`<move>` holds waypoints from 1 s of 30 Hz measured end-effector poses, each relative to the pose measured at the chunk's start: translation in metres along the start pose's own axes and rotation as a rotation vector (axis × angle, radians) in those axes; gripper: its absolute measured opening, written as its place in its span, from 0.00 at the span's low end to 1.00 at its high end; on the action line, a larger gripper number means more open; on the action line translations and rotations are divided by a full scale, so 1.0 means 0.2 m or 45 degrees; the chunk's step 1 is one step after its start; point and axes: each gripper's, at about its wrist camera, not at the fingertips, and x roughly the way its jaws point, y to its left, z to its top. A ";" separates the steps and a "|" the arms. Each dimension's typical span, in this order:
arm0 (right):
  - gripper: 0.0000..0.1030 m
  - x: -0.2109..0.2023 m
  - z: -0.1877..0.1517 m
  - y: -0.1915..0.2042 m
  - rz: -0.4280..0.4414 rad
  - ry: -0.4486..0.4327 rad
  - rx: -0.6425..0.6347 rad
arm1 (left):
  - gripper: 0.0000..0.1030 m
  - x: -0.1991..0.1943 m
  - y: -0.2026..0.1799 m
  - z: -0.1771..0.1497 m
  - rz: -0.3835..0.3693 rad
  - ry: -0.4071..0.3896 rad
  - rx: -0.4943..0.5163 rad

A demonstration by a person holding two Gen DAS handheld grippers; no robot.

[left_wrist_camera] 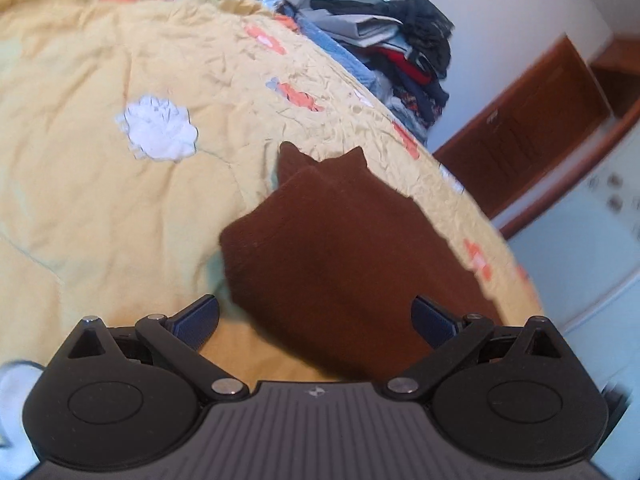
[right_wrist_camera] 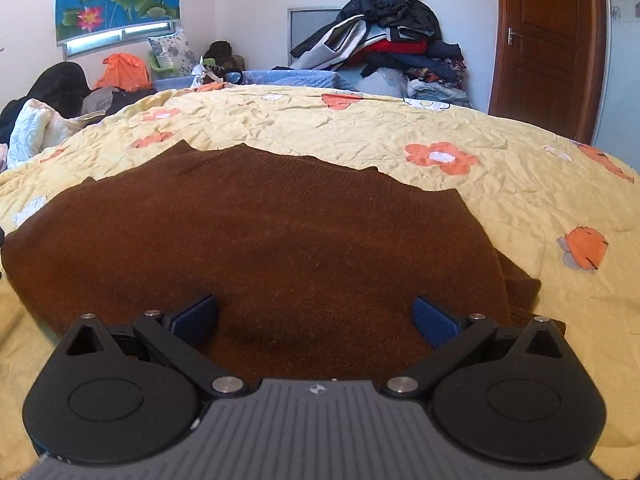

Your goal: Fold small clothes

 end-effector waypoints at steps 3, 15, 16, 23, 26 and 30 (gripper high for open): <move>1.00 -0.01 0.00 -0.03 0.024 -0.012 0.030 | 0.96 0.07 0.00 0.04 -0.030 0.011 -0.145; 1.00 -0.06 0.01 -0.14 0.141 -0.080 0.221 | 0.10 0.24 -0.52 0.03 0.390 -0.068 0.437; 1.00 -0.09 0.02 -0.19 0.204 -0.092 0.335 | 0.10 0.24 -0.66 -0.03 0.351 -0.112 0.600; 1.00 -0.28 0.07 -0.68 0.576 -0.181 1.031 | 0.11 0.36 -1.19 -0.67 -0.064 -0.010 1.467; 1.00 -0.31 0.10 -0.72 0.517 -0.155 0.971 | 0.11 0.45 -1.15 -0.86 -0.038 0.047 1.573; 1.00 -0.25 0.07 -0.76 0.549 -0.051 1.013 | 0.11 0.43 -1.14 -0.87 -0.038 -0.017 1.679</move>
